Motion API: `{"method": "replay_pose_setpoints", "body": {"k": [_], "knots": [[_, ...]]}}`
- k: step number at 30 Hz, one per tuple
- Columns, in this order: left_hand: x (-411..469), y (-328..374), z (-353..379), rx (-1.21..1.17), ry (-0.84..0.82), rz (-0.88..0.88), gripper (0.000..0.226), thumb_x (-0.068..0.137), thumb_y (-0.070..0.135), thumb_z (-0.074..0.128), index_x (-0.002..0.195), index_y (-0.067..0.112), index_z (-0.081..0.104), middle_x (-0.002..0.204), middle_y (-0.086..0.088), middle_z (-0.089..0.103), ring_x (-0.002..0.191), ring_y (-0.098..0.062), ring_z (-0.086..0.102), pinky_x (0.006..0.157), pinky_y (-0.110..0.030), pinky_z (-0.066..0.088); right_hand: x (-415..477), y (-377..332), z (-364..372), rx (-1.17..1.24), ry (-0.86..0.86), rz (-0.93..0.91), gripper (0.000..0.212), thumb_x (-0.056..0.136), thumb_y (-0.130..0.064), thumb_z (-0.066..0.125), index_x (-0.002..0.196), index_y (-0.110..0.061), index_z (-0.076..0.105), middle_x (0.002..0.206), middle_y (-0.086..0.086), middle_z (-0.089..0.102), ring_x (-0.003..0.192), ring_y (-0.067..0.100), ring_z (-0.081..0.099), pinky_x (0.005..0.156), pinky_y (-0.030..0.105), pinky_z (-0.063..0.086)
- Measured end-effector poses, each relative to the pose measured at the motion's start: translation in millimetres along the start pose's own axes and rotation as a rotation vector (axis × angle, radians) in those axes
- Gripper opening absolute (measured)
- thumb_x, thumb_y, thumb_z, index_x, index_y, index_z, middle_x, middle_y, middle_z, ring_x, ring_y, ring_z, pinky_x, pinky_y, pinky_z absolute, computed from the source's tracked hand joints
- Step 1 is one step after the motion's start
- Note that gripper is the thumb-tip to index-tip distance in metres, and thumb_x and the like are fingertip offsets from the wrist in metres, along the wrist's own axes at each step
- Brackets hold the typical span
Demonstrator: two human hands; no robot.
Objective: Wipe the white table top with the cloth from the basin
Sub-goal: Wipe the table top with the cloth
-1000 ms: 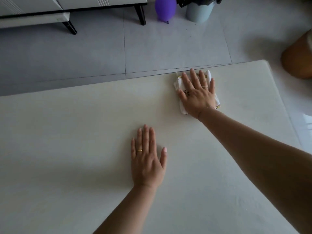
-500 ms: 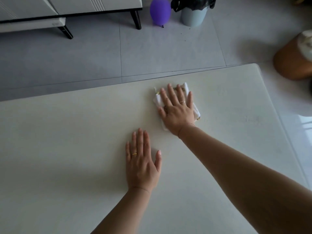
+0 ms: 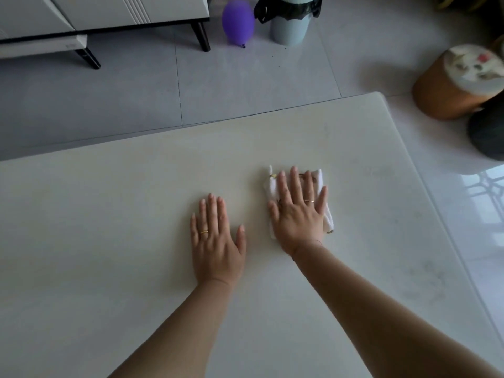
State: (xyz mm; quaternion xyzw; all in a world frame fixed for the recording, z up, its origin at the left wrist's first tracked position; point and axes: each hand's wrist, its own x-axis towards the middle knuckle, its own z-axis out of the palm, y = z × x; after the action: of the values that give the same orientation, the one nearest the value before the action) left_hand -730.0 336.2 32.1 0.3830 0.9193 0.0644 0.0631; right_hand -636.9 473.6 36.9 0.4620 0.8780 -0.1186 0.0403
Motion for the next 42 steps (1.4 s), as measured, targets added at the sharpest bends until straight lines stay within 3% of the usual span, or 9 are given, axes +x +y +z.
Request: {"method": "replay_pose_setpoints", "body": {"k": [4, 8, 12, 18, 22, 26, 32, 39, 42], "knots": [[-1.4, 1.6, -4.6, 0.010, -0.022, 0.010, 0.069, 0.091, 0.044, 0.026, 0.147, 0.005, 0.026, 0.156, -0.012, 0.022, 0.145, -0.028, 0.019, 0.118, -0.047, 0.010, -28.2, 34.9, -6.0, -0.092, -0.053, -0.266, 0.061, 0.091, -0.054, 0.012, 0.148, -0.034, 0.005, 0.158, -0.007, 0.001, 0.146, 0.019, -0.002, 0.115, 0.045, -0.009], [-12.1, 5.5, -14.8, -0.015, 0.008, -0.028, 0.068, 0.093, 0.044, 0.032, 0.148, 0.004, 0.025, 0.157, -0.012, 0.019, 0.146, -0.028, 0.016, 0.117, -0.044, 0.004, -36.7, 93.9, -18.4, -0.024, -0.033, 0.056, 0.058, 0.095, -0.050, 0.022, 0.149, -0.034, 0.008, 0.159, -0.006, 0.000, 0.146, 0.017, -0.007, 0.117, 0.047, -0.006], [-63.0, 18.0, -15.6, -0.053, 0.022, 0.069, 0.067, 0.093, 0.043, 0.032, 0.146, 0.003, 0.029, 0.155, -0.013, 0.025, 0.144, -0.028, 0.021, 0.116, -0.045, 0.014, -60.9, 55.3, -6.0, 0.067, -0.016, 0.313, 0.061, 0.095, -0.046, 0.022, 0.149, -0.029, 0.000, 0.159, -0.001, -0.007, 0.145, 0.022, -0.013, 0.116, 0.050, -0.009], [-145.4, 20.9, -0.6, -0.033, -0.072, 0.126, 0.065, 0.095, 0.044, 0.028, 0.145, 0.002, 0.032, 0.154, -0.013, 0.027, 0.142, -0.027, 0.026, 0.115, -0.045, 0.019, -123.2, 52.2, 3.8, -0.112, -0.078, -0.291, 0.057, 0.094, -0.049, 0.021, 0.148, -0.029, 0.020, 0.156, -0.001, 0.015, 0.145, 0.025, 0.011, 0.116, 0.046, 0.001], [-158.4, 19.0, 4.7, -0.003, -0.120, 0.145, 0.066, 0.095, 0.046, 0.026, 0.145, 0.003, 0.031, 0.154, -0.013, 0.027, 0.142, -0.027, 0.026, 0.114, -0.044, 0.019, -120.5, 109.4, -9.5, -0.062, -0.071, -0.017, 0.059, 0.092, -0.052, 0.015, 0.148, -0.034, 0.007, 0.157, -0.007, 0.000, 0.145, 0.014, -0.006, 0.116, 0.042, -0.006], [-158.3, 20.8, 7.7, 0.002, -0.117, 0.131, 0.066, 0.094, 0.043, 0.029, 0.145, 0.002, 0.031, 0.153, -0.015, 0.028, 0.142, -0.029, 0.026, 0.113, -0.046, 0.022, -142.6, 70.2, 4.2, 0.063, -0.037, 0.263, 0.059, 0.095, -0.043, 0.025, 0.149, -0.030, 0.004, 0.159, -0.001, -0.004, 0.145, 0.020, -0.011, 0.117, 0.046, -0.009], [-158.7, 19.1, 4.9, -0.017, -0.087, 0.152, 0.066, 0.092, 0.041, 0.034, 0.143, 0.001, 0.034, 0.152, -0.017, 0.031, 0.140, -0.032, 0.029, 0.113, -0.046, 0.021, -205.7, 63.4, 14.3, -0.046, -0.085, -0.292, 0.056, 0.093, -0.046, 0.029, 0.146, -0.028, 0.027, 0.154, -0.002, 0.019, 0.143, 0.026, 0.019, 0.115, 0.048, 0.010], [-158.5, 20.5, 3.3, -0.020, -0.072, 0.158, 0.067, 0.092, 0.043, 0.030, 0.144, 0.000, 0.033, 0.152, -0.017, 0.030, 0.141, -0.033, 0.028, 0.115, -0.044, 0.016, -197.0, 131.6, -4.3, 0.077, -0.033, 0.377, 0.056, 0.097, -0.046, 0.020, 0.149, -0.032, 0.005, 0.159, -0.004, -0.003, 0.144, 0.013, -0.012, 0.117, 0.043, -0.009], [-167.4, 19.1, 1.3, -0.045, -0.061, 0.174, 0.067, 0.093, 0.042, 0.030, 0.144, 0.000, 0.032, 0.153, -0.017, 0.028, 0.141, -0.032, 0.027, 0.115, -0.044, 0.014, -230.6, 79.6, 13.8, 0.073, -0.012, 0.269, 0.058, 0.096, -0.039, 0.030, 0.149, -0.029, 0.008, 0.158, -0.002, -0.002, 0.146, 0.019, -0.008, 0.117, 0.044, -0.008]]}}
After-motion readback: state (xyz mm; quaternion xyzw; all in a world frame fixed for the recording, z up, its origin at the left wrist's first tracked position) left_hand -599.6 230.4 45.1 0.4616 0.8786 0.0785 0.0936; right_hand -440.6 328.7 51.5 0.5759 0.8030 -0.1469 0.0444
